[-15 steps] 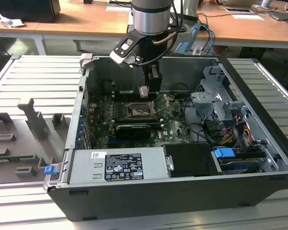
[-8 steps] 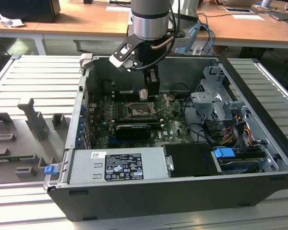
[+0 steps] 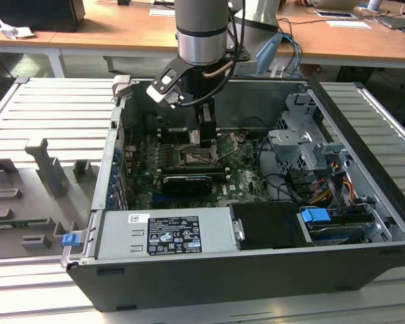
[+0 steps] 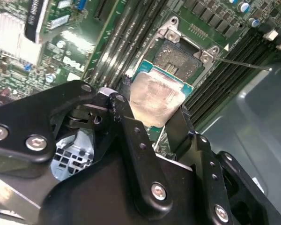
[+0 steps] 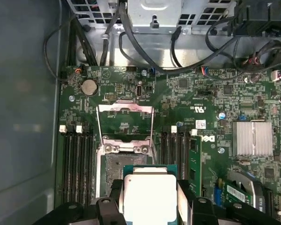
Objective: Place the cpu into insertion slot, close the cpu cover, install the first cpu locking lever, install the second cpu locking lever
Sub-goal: 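Place the cpu into insertion slot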
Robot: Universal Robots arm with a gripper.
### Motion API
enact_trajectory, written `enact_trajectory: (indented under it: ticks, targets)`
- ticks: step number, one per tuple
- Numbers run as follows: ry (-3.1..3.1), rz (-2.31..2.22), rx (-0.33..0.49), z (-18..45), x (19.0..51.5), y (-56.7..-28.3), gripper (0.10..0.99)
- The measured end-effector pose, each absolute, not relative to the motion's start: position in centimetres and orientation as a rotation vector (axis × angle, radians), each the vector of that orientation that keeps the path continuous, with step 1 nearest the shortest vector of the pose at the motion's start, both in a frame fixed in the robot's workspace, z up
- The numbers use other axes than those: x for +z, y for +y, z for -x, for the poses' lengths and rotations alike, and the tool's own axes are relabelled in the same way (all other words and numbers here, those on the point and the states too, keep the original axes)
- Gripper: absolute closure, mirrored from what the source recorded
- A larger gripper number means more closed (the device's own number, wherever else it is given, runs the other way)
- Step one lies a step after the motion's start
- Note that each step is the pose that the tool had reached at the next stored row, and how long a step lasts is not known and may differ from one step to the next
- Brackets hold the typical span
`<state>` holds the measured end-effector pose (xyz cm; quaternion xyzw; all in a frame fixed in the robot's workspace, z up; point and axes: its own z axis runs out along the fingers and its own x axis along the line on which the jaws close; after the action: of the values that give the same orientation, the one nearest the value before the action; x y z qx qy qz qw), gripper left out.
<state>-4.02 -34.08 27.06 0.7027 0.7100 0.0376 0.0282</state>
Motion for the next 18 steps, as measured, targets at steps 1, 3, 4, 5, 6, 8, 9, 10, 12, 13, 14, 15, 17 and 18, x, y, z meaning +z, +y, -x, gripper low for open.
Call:
enact_trajectory:
  ticks: [1,3,4,5,6,8,9,10,12,13,14,15,17,18]
  targets:
    - [2.193,-2.167,0.116,4.0,26.7,-33.7,0.545]
    - [2.196,-2.164,0.117,4.0,26.1,-33.4,0.545]
    - [2.197,-2.163,0.117,4.0,25.9,-33.3,0.545]
    - [2.197,-2.163,0.116,4.0,25.7,-33.3,0.545]
    - [2.197,-2.163,0.116,4.0,25.6,-33.3,0.545]
    - [2.197,-2.163,0.116,4.1,25.3,-33.3,0.545]
    - [2.197,-2.163,0.116,4.1,25.1,-33.3,0.545]
    - [2.197,-2.163,0.117,4.1,25.0,-33.3,0.545]
    - [2.198,-2.164,0.119,4.1,24.9,-33.3,0.545]
    - [2.198,-2.165,0.120,4.1,24.7,-33.3,0.545]
    - [2.199,-2.164,0.120,4.1,24.6,-33.3,0.545]
    - [2.200,-2.163,0.120,4.2,24.4,-33.3,0.545]
    - [2.203,-2.161,0.120,4.2,24.1,-33.2,0.545]
    - [2.203,-2.160,0.121,4.3,23.9,-33.2,0.545]
